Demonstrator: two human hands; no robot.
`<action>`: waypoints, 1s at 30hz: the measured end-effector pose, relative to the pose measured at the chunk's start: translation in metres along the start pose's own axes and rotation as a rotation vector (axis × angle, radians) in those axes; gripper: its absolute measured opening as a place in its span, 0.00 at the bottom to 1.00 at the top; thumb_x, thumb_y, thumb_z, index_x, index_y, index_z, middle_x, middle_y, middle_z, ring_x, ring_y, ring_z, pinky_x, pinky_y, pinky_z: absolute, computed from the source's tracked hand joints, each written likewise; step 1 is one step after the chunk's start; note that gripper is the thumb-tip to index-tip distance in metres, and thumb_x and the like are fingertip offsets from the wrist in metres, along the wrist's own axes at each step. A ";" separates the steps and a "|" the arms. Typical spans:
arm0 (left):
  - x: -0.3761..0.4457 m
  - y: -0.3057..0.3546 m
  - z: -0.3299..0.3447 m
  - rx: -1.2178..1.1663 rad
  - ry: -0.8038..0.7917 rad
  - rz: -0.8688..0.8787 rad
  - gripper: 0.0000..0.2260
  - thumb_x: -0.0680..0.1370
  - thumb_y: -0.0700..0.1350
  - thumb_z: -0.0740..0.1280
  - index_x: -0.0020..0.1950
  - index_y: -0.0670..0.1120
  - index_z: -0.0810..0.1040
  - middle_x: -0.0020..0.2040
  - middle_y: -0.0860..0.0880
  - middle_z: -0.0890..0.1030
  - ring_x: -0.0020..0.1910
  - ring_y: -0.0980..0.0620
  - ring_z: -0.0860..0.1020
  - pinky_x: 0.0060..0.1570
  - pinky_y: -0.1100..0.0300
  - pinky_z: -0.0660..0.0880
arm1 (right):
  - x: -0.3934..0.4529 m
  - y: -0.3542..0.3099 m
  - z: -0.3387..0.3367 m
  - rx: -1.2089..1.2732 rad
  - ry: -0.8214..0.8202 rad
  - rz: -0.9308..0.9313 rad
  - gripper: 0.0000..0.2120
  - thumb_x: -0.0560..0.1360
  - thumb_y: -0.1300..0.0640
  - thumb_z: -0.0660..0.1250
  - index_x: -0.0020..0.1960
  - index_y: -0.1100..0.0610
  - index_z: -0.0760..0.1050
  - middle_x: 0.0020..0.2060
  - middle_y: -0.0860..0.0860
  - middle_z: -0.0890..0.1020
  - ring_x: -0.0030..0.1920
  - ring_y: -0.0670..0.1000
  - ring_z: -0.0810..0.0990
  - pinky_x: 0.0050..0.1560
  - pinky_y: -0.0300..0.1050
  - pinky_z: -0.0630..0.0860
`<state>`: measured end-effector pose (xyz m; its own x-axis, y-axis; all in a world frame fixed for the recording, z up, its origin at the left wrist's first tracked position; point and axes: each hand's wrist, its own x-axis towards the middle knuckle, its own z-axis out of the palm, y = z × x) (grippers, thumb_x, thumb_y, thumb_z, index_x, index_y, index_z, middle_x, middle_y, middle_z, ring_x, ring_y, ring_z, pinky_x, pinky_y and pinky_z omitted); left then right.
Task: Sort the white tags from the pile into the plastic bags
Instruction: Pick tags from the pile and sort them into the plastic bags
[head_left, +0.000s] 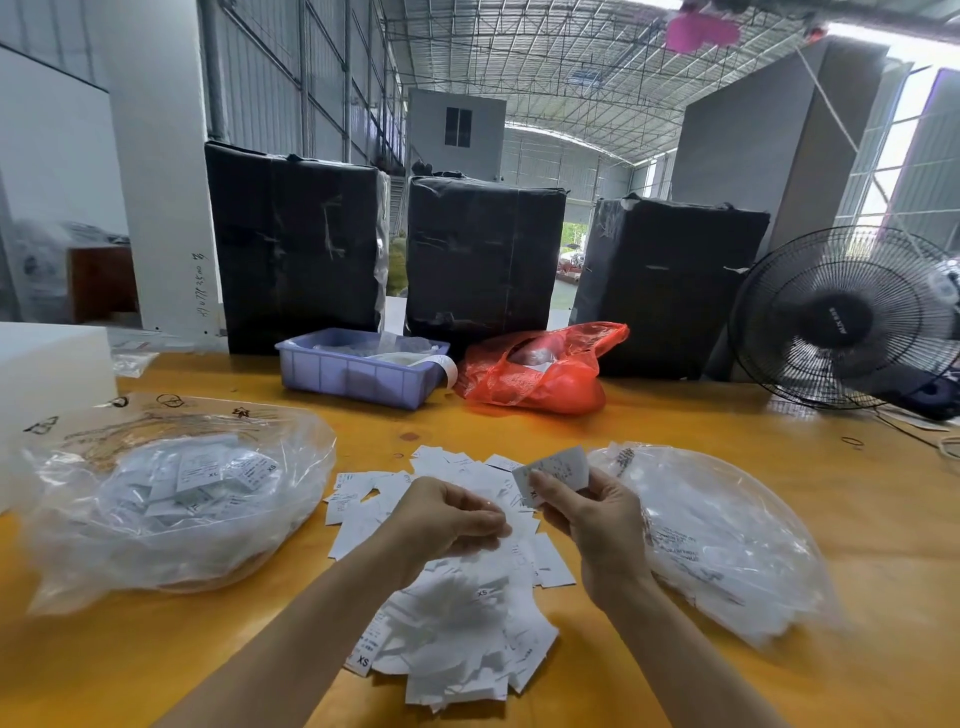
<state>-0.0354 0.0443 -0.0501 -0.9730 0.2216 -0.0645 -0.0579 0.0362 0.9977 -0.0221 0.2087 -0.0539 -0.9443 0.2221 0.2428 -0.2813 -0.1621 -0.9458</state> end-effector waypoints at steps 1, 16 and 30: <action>0.000 0.000 0.001 0.006 -0.006 -0.001 0.02 0.71 0.35 0.73 0.42 0.39 0.83 0.38 0.44 0.85 0.34 0.52 0.83 0.40 0.62 0.80 | -0.001 0.000 0.001 -0.002 0.007 -0.010 0.04 0.67 0.63 0.75 0.40 0.58 0.82 0.33 0.53 0.84 0.36 0.52 0.81 0.43 0.49 0.77; -0.004 0.003 0.002 -0.050 -0.027 -0.016 0.01 0.72 0.35 0.72 0.43 0.38 0.83 0.38 0.43 0.85 0.33 0.53 0.83 0.32 0.65 0.77 | -0.008 0.001 0.007 0.004 0.020 -0.015 0.05 0.66 0.63 0.75 0.42 0.61 0.81 0.34 0.57 0.84 0.35 0.54 0.81 0.41 0.51 0.77; -0.005 0.004 0.003 -0.121 0.018 -0.050 0.02 0.71 0.33 0.72 0.42 0.38 0.82 0.37 0.41 0.85 0.32 0.52 0.83 0.30 0.65 0.76 | -0.004 0.002 0.003 0.003 0.066 0.010 0.05 0.68 0.62 0.75 0.42 0.61 0.80 0.33 0.53 0.84 0.33 0.50 0.82 0.39 0.45 0.77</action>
<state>-0.0302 0.0463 -0.0455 -0.9719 0.2052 -0.1152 -0.1322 -0.0711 0.9887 -0.0191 0.2047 -0.0561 -0.9338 0.2836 0.2180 -0.2721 -0.1676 -0.9476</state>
